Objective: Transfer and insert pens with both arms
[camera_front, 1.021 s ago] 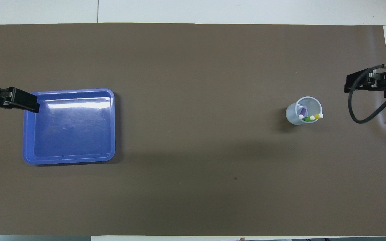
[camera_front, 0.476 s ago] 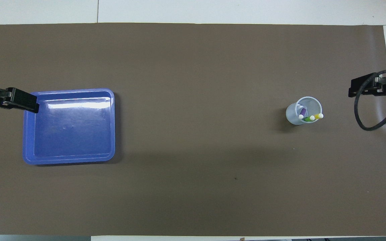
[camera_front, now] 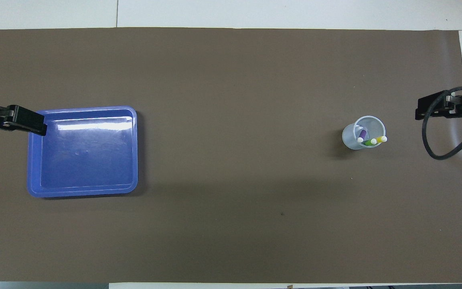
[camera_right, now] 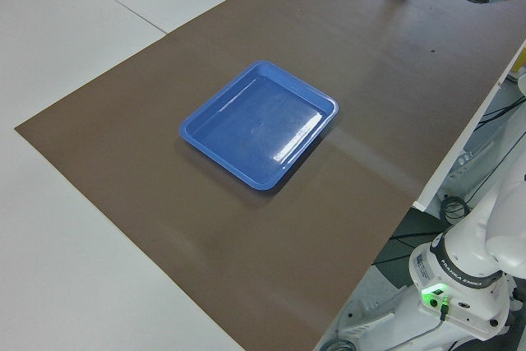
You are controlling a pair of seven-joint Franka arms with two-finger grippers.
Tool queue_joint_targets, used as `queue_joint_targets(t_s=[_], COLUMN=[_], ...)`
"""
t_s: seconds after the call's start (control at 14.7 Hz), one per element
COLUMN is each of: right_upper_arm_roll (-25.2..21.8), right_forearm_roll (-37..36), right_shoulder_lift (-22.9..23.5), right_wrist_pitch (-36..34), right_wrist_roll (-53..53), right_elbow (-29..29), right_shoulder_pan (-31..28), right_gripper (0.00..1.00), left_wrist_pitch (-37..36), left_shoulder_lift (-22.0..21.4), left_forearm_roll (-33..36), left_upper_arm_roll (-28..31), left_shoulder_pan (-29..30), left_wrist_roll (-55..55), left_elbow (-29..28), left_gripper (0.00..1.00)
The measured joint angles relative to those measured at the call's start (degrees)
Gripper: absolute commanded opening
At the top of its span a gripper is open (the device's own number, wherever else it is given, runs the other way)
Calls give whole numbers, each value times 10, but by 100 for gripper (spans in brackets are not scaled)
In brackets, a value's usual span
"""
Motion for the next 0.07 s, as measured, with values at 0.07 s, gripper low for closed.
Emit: queue_joint_targets(t_s=[0.07], right_upper_arm_roll=[1], right_forearm_roll=[0], right_shoulder_lift=[0], right_wrist_pitch=[0], right_wrist_roll=[0], right_elbow=[0], right_shoulder_pan=[0], right_gripper=[100], left_wrist_pitch=[0], left_shoulder_lift=[0], left_forearm_roll=[0], left_upper_arm_roll=[0], left_shoulder_pan=[0], left_wrist_roll=[0], left_elbow=[0], left_gripper=[100])
